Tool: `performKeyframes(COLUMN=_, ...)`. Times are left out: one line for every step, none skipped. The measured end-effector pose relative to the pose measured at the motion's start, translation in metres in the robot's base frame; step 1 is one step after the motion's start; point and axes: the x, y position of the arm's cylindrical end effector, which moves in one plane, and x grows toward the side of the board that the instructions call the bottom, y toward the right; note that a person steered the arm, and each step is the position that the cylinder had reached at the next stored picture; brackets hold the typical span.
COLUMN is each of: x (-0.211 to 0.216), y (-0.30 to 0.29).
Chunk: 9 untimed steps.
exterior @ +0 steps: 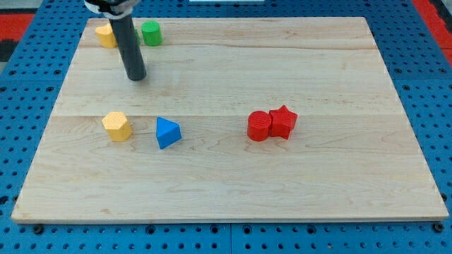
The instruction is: Move the blue triangle below the green circle
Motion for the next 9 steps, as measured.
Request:
performKeyframes(x=-0.027, y=-0.006)
performKeyframes(x=-0.038, y=0.018)
performKeyframes(x=-0.019, y=0.117)
performKeyframes(x=0.042, y=0.145)
performKeyframes(x=0.100, y=0.145)
performKeyframes(x=0.148, y=0.144)
performKeyframes(x=0.148, y=0.077)
performKeyframes(x=0.146, y=0.041)
performKeyframes(x=0.124, y=0.011)
